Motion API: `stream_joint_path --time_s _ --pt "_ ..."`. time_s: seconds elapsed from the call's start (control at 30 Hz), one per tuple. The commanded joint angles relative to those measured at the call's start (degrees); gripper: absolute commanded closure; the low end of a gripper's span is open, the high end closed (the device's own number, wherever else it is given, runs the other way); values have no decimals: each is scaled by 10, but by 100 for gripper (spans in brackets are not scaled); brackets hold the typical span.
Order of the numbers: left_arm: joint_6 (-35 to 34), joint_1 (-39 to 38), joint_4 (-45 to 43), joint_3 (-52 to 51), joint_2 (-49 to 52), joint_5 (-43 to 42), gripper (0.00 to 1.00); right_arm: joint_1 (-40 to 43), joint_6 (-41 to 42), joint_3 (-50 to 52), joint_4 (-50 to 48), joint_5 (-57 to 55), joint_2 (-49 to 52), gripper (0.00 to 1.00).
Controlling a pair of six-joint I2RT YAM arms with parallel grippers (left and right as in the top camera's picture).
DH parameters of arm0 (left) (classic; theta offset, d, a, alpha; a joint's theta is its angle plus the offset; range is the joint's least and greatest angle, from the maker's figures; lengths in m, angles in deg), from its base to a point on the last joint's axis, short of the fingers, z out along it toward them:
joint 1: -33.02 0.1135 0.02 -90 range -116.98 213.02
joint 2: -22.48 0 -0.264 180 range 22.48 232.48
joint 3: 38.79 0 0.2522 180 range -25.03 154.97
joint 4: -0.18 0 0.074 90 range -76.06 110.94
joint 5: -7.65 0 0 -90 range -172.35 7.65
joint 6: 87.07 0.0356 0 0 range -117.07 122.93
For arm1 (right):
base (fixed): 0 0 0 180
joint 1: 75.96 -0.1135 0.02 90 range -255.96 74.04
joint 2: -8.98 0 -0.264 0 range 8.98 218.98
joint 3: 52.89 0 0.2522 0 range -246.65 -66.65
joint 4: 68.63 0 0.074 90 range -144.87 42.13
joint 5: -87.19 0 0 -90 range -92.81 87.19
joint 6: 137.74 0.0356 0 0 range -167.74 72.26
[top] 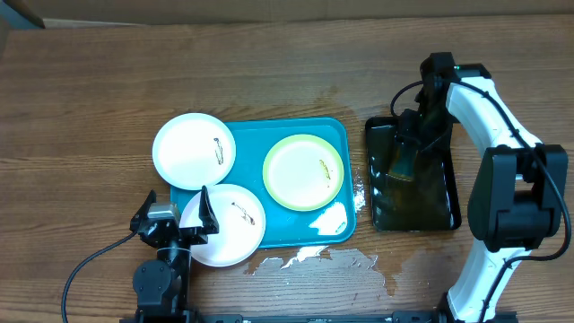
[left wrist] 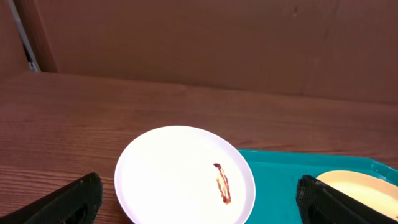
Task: Clean dirty plates on tray and stack at the side
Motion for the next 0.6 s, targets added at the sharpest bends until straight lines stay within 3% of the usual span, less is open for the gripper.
stream_joint_path --time_s 0.0,0.4,0.47,0.57 --pt "7 1 -1 -2 -5 -3 0 -3 17 -4 33 5 -10 37" --pt "7 1 -1 -2 -5 -3 0 -71 95 101 -25 -9 -9 42" --pt "7 1 -1 -2 -5 -3 0 -82 106 109 -42 -22 -9 48" --pt "7 1 -1 -2 -5 -3 0 -92 106 109 -48 -46 -9 67"
